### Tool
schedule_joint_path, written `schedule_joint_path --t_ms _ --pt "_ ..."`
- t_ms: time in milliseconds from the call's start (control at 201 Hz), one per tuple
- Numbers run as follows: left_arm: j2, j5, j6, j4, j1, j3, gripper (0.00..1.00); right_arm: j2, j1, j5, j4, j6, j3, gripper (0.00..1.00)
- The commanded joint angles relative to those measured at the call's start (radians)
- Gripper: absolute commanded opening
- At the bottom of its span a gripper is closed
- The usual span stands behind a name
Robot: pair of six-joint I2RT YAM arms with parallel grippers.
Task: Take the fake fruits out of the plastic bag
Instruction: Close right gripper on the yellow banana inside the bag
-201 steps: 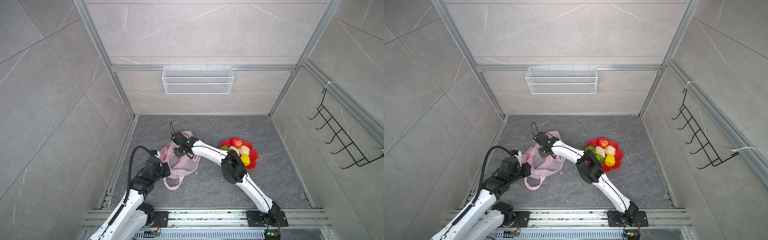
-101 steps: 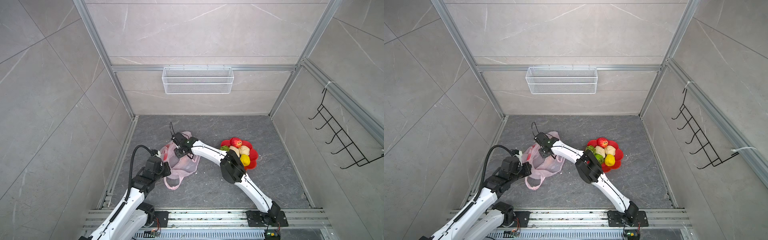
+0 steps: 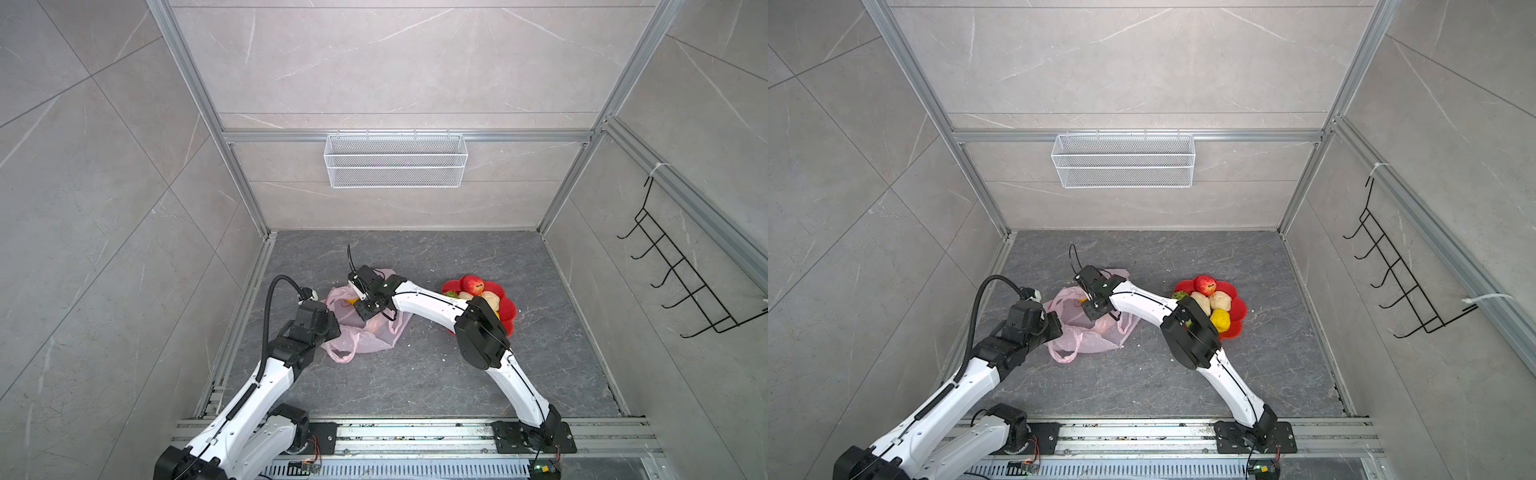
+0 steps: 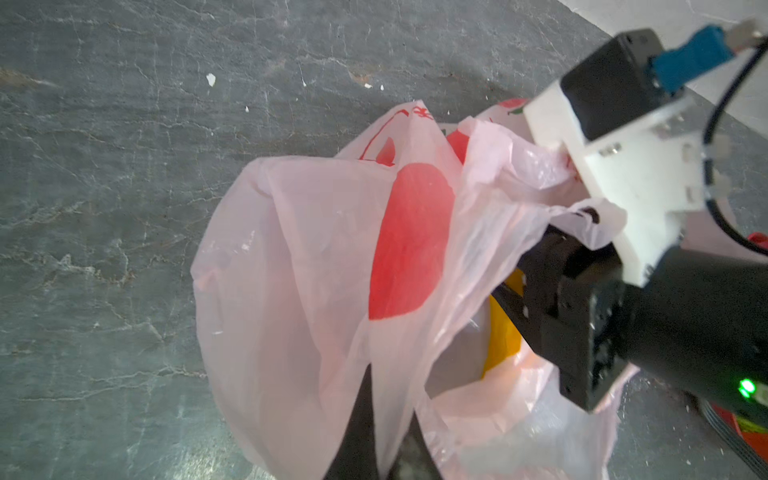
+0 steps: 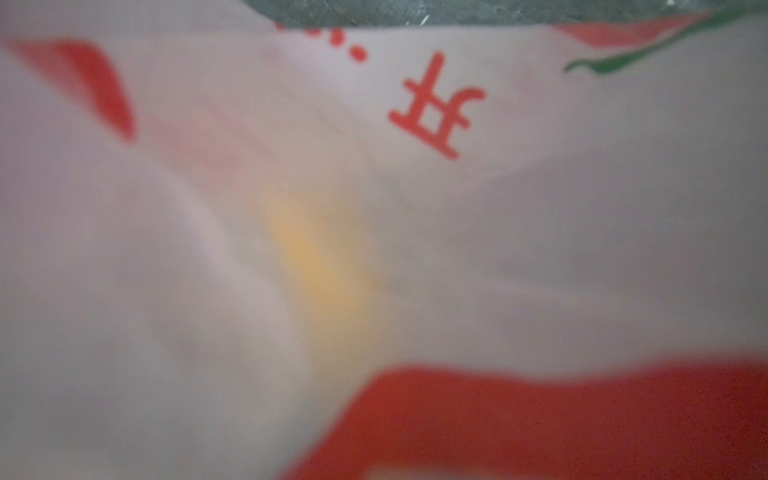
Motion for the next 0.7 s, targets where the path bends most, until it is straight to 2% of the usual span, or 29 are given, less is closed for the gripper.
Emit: schedule_joint_path --t_ms 0,264,468,697 --pt "0.046 -0.06 0.021 0.023 -0.003 0.057 0.05 -0.094 0.009 -0.025 0.067 -0.033 -0.083 0.3" --pt "0.105 -0.112 0.019 0.058 0.001 0.08 0.05 -0.232 0.017 -0.085 0.215 -0.071 -0.291 0.29" --pt "0.144 -0.155 0.031 0.064 0.014 0.118 0.06 -0.306 0.021 -0.143 0.283 -0.096 -0.386 0.29" --pt "0.096 -0.146 0.052 0.071 0.026 0.14 0.06 -0.331 0.025 -0.097 0.288 -0.097 -0.43 0.29"
